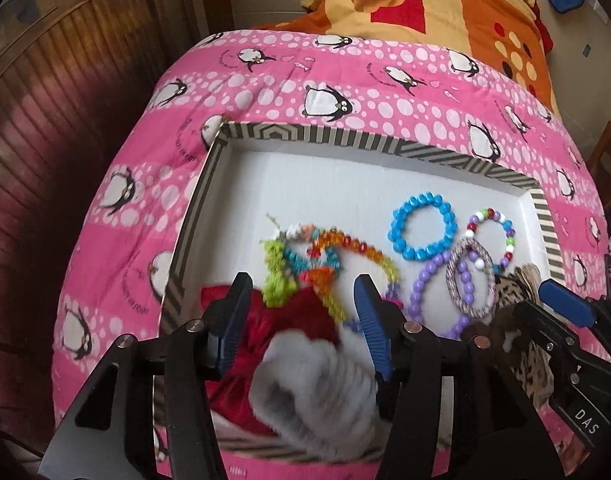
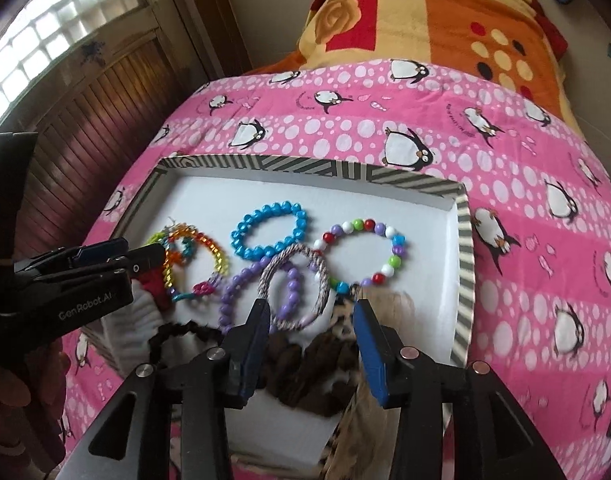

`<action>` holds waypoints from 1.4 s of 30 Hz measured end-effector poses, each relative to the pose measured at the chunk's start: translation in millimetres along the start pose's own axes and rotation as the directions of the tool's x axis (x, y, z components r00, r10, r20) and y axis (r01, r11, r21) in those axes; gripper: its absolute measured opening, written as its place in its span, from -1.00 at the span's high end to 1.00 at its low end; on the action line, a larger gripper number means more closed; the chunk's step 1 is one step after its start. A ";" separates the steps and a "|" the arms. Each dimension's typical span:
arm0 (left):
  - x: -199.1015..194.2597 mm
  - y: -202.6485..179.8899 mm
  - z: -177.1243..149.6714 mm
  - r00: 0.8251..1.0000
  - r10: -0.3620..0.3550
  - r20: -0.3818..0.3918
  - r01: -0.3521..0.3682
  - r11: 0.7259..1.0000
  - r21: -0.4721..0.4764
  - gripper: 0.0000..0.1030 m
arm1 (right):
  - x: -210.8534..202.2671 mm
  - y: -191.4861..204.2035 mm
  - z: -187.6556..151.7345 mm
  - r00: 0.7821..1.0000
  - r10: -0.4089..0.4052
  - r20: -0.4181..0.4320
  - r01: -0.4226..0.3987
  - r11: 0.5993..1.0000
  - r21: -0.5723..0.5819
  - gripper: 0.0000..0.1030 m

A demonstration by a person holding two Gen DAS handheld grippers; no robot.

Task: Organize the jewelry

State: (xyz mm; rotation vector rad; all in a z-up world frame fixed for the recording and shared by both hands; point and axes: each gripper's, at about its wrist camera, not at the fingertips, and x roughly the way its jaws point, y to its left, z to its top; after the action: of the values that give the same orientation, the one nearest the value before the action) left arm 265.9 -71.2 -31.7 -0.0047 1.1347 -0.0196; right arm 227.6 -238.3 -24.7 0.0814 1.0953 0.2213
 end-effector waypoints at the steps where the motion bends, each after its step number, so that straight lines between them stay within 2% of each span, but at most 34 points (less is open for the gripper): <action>1: -3.1 1.4 -3.6 1.000 -0.001 0.002 0.001 1.000 -0.003 -0.02 | -4.6 1.5 -5.1 1.000 -0.006 0.006 0.006 1.000 0.007 0.20; 17: -74.5 12.2 -85.8 0.995 -0.023 0.100 0.026 0.999 -0.023 -0.02 | -52.5 29.1 -69.3 0.997 -0.039 0.060 0.033 0.996 0.088 0.16; 22: -91.6 8.8 -98.2 0.991 -0.017 0.133 0.019 1.000 -0.010 -0.02 | -66.8 36.1 -82.8 0.995 -0.057 0.079 0.049 0.994 0.097 -0.01; 32: -115.1 14.0 -119.5 0.983 0.002 0.181 -0.001 1.000 -0.002 -0.02 | -87.1 49.6 -99.6 0.992 -0.074 0.103 0.064 0.993 0.097 -0.06; 42: -117.6 17.1 -130.7 0.984 0.009 0.180 -0.010 1.000 0.000 -0.02 | -89.5 60.2 -106.0 0.993 -0.074 0.096 0.066 0.994 0.084 -0.08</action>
State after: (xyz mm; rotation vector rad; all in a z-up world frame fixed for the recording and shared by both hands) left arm 98.0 -51.2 19.4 -0.0006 0.9541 -0.0108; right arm 85.9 -203.8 15.3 0.1246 1.0061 0.1086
